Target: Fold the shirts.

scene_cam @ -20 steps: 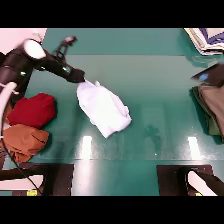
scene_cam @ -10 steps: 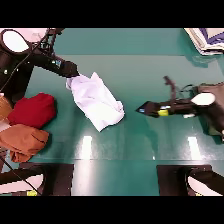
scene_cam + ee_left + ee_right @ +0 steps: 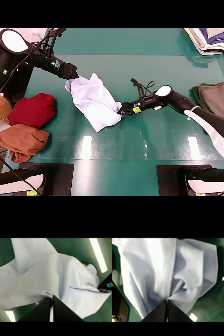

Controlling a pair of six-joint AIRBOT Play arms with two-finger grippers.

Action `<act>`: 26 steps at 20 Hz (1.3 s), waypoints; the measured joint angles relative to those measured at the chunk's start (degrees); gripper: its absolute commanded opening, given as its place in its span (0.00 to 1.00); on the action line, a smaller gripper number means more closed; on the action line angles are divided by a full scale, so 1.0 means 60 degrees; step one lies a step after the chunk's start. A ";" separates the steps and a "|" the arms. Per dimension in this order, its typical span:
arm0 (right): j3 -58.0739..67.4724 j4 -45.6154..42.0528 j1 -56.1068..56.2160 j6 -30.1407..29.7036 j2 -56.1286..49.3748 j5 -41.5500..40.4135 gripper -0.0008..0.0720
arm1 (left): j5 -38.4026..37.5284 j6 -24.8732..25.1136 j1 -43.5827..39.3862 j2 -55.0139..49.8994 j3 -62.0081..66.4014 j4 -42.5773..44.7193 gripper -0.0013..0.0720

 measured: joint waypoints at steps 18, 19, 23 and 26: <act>0.5472 -0.4411 -0.2736 0.1621 0.5650 0.0958 0.03 | 0.0659 -0.0557 0.0007 0.4302 0.4320 -0.0546 0.06; 0.5610 -0.4608 -0.2860 0.1727 0.5901 0.1049 0.03 | 0.0692 -0.0619 0.0007 0.4397 0.4444 -0.0678 0.06; 0.5858 -0.5045 -0.3337 0.2124 0.6295 0.1468 0.03 | 0.0783 -0.0729 0.0004 0.4459 0.4444 -0.1224 0.06; 0.5916 -0.5213 -0.3530 0.2415 0.5705 0.2178 0.03 | 0.0554 -0.0758 0.0004 0.4156 0.3734 -0.1191 0.06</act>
